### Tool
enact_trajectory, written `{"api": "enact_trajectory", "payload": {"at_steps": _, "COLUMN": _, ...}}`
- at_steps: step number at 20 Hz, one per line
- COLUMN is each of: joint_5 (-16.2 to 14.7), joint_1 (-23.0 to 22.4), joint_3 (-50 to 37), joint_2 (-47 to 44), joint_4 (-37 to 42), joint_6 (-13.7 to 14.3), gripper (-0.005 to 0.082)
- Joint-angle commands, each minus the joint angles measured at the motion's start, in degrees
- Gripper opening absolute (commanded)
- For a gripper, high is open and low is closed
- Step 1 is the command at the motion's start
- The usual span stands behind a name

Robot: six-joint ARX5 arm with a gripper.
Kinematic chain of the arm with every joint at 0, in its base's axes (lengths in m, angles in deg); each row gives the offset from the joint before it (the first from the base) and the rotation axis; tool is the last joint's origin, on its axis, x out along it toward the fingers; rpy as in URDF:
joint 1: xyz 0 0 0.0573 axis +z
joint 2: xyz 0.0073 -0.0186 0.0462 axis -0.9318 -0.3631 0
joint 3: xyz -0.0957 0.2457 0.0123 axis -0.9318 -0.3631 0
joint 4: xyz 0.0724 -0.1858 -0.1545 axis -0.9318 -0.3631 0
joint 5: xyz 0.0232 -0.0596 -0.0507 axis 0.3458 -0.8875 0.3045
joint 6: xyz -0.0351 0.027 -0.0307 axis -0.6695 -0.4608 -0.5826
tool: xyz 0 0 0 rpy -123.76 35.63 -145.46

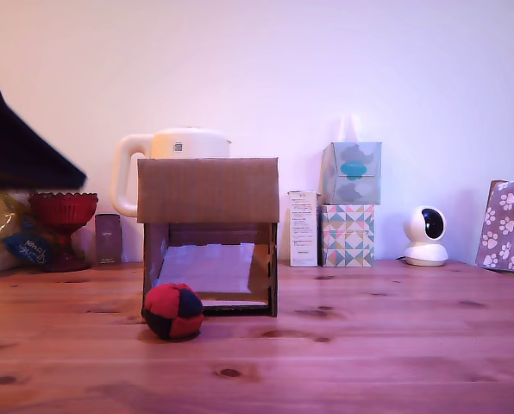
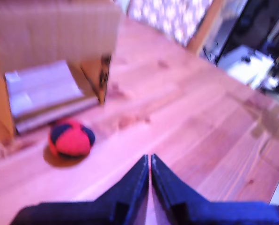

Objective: Drop the footbag into the cardboard dice tower

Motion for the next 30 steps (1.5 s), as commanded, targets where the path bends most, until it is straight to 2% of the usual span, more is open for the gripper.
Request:
{"api": "enact_trajectory", "payload": {"at_steps": 1, "joint_5": 0.09, "joint_1": 0.09, "joint_3": 0.17, "joint_2": -2.69, "joint_4": 3.58, "joint_6": 0.79, "gripper": 0.0}}
{"api": "enact_trajectory", "payload": {"at_steps": 6, "joint_5": 3.32, "joint_1": 0.09, "joint_3": 0.17, "joint_2": -14.29, "joint_4": 16.44, "joint_6": 1.03, "gripper": 0.0139}}
{"api": "enact_trajectory", "payload": {"at_steps": 7, "joint_5": 3.87, "joint_1": 0.09, "joint_3": 0.22, "joint_2": -16.87, "joint_4": 19.37, "joint_6": 1.03, "gripper": 0.0286}}
{"api": "enact_trajectory", "payload": {"at_steps": 8, "joint_5": 4.02, "joint_1": 0.09, "joint_3": 0.31, "joint_2": -19.3, "joint_4": 21.94, "joint_6": 1.03, "gripper": 0.0492}}
{"api": "enact_trajectory", "payload": {"at_steps": 9, "joint_5": 4.07, "joint_1": 0.09, "joint_3": 0.61, "joint_2": -21.55, "joint_4": 23.63, "joint_6": 1.05, "gripper": 0.0654}}
{"api": "enact_trajectory", "payload": {"at_steps": 10, "joint_5": 4.66, "joint_1": 0.09, "joint_3": 1.14, "joint_2": -23.52, "joint_4": 24.06, "joint_6": 1.31, "gripper": 0.0723}}
{"api": "enact_trajectory", "payload": {"at_steps": 14, "joint_5": 8.5, "joint_1": -0.81, "joint_3": 4.42, "joint_2": -30.56, "joint_4": 24.92, "joint_6": 4.0, "gripper": 0.073}}
{"api": "enact_trajectory", "payload": {"at_steps": 19, "joint_5": 10.12, "joint_1": -1.75, "joint_3": 11.15, "joint_2": -40.65, "joint_4": 24.17, "joint_6": 5.4, "gripper": 0.0727}}
{"api": "enact_trajectory", "payload": {"at_steps": 25, "joint_5": 10.27, "joint_1": -1.75, "joint_3": 16.31, "joint_2": -50.6, "joint_4": 23.71, "joint_6": 6.78, "gripper": 0.0724}}
{"api": "enact_trajectory", "payload": {"at_steps": 27, "joint_5": 10.58, "joint_1": -1.79, "joint_3": 17.59, "joint_2": -52.72, "joint_4": 23.26, "joint_6": 7.1, "gripper": 0.0688}}
{"api": "enact_trajectory", "payload": {"at_steps": 30, "joint_5": 10.69, "joint_1": -1.79, "joint_3": 18.78, "joint_2": -54.97, "joint_4": 23.08, "joint_6": 7.54, "gripper": 0.0552}}
